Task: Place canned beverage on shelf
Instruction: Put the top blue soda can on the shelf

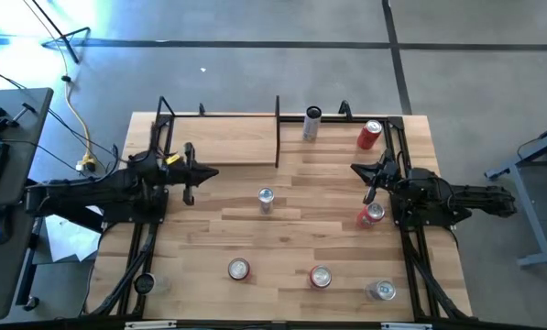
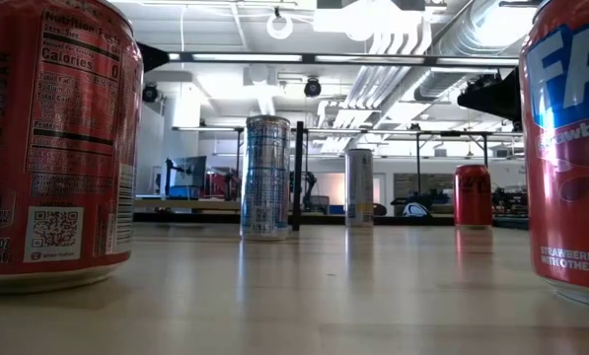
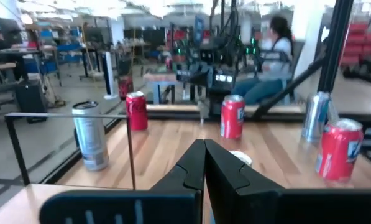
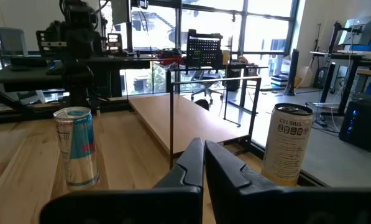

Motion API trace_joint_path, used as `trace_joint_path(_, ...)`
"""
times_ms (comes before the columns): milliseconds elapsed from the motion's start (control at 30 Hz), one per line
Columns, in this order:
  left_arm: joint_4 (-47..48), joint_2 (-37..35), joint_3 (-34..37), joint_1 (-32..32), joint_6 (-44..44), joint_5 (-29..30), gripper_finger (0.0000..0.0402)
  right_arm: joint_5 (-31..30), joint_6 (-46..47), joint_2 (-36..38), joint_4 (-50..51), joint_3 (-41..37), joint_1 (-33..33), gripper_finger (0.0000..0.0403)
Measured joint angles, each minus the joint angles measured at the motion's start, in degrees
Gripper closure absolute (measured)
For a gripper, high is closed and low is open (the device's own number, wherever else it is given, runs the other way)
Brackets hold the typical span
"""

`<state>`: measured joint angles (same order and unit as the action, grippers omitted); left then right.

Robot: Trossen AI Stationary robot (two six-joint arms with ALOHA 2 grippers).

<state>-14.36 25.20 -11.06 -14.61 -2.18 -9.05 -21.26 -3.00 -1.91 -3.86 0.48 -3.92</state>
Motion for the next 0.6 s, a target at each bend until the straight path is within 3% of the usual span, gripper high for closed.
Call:
trace_joint_path(267, 0.6, 23.7, -16.9, -1.7, -2.5, -19.2, 0.0401, 0.0, 0.0, 0.0, 0.0, 0.0, 0.0, 0.0402)
trace_joint_path(467, 9.0, 39.6, -28.9, -2.0, -2.1, -19.5, 0.0400, 0.0, 0.0, 0.0, 0.0, 0.0, 0.0, 0.0402)
trace_joint_path(600, 13.1, 45.9, -34.8, 0.4, -0.8, -18.6, 0.0375, 0.0, 0.0, 0.0, 0.0, 0.0, 0.0, 0.0402)
